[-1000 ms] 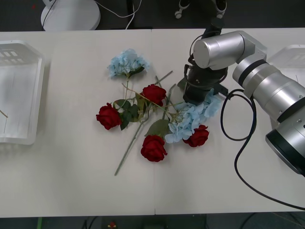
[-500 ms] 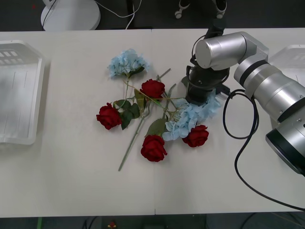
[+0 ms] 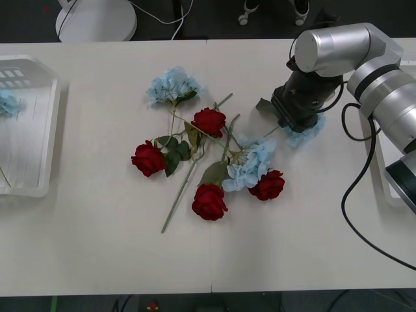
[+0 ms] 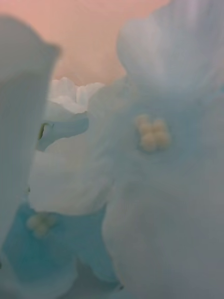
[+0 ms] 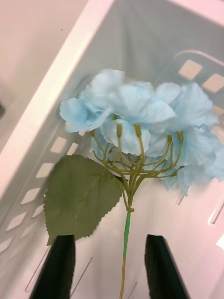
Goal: Put the red flowers into the right box and the blue flowers into the left box
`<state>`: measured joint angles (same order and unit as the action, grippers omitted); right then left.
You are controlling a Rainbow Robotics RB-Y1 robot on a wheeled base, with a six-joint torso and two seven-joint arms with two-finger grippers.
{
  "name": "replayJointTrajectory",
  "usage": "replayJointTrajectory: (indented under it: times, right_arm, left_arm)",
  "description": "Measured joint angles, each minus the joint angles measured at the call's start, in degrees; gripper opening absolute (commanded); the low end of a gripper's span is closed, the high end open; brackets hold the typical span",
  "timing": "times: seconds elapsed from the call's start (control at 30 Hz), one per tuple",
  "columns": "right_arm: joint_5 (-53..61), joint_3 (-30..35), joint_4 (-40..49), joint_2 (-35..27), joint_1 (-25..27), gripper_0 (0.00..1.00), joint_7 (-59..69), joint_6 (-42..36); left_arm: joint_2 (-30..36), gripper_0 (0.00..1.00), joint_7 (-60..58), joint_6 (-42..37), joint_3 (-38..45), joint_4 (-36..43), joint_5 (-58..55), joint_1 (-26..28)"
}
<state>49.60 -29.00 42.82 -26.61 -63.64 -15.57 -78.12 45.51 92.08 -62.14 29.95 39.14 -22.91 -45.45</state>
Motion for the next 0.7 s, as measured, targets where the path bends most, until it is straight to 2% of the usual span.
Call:
replayJointTrajectory:
  times: [0.2,0.33,0.47,0.7]
  right_arm:
    - [0.28,0.96,0.03,-3.29,-1.46,0.00,-15.71,-0.02]
    - [3.06,4.03,0.57,-5.82,-2.56,0.00,-33.67,0.03]
    - [8.44,8.20,2.62,-8.13,-2.90,0.00,-48.03,0.29]
    - [20.22,9.11,8.08,-11.20,-2.97,0.00,-67.78,3.55]
  left_arm:
    - [0.01,0.62,0.00,-9.35,-0.03,5.95,-1.92,0.27]
    - [0.02,0.71,0.00,-17.51,-0.07,14.79,-5.62,2.05]
    - [0.07,0.73,0.00,-24.62,-0.94,24.33,-11.29,4.87]
    - [0.10,0.83,0.00,-27.97,-4.60,35.22,-24.92,9.66]
